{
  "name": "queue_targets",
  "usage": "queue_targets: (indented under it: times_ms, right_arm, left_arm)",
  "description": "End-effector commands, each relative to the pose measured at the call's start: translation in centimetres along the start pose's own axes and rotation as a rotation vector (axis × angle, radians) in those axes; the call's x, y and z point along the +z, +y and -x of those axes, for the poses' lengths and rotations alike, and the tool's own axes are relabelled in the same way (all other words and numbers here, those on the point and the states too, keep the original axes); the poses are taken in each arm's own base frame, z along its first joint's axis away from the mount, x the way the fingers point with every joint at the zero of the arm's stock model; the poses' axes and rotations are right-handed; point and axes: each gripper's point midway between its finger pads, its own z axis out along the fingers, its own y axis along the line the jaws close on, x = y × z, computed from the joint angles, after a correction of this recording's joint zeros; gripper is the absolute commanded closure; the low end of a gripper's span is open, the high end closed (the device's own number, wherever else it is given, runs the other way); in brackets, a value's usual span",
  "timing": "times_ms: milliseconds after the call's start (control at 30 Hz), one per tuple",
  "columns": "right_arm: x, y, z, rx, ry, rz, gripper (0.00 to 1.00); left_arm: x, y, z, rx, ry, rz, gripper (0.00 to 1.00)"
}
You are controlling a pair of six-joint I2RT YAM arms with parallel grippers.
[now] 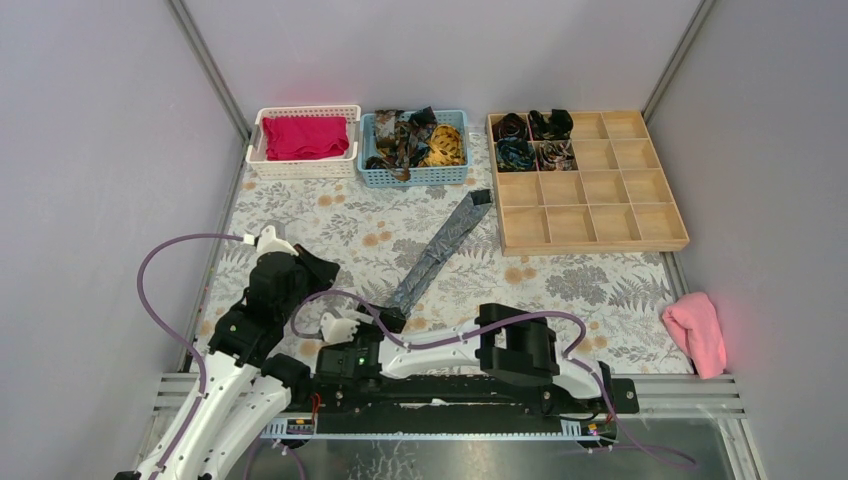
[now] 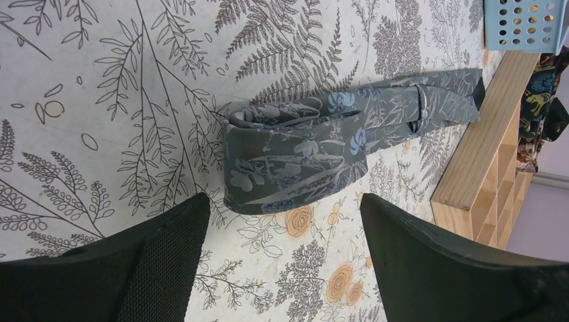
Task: Roll the ties
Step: Roll the tie at the center of the board.
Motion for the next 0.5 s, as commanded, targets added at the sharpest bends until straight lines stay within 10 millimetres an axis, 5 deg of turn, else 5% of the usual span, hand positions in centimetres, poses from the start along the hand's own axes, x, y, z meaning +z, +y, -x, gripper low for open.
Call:
queue_targets:
  times_ms: [0, 467]
  right_arm:
    - [0.0, 0.3, 1.6, 0.022, -0.035, -0.001, 0.1]
    - [4.0, 0.7, -0.5, 0.108, 0.049, 0.096, 0.2]
  left_arm:
    - [0.0, 0.2, -0.1, 0.016, 0.004, 0.004, 0.83]
    - [0.5, 0.2, -0.5, 0.023, 0.021, 0.002, 0.86]
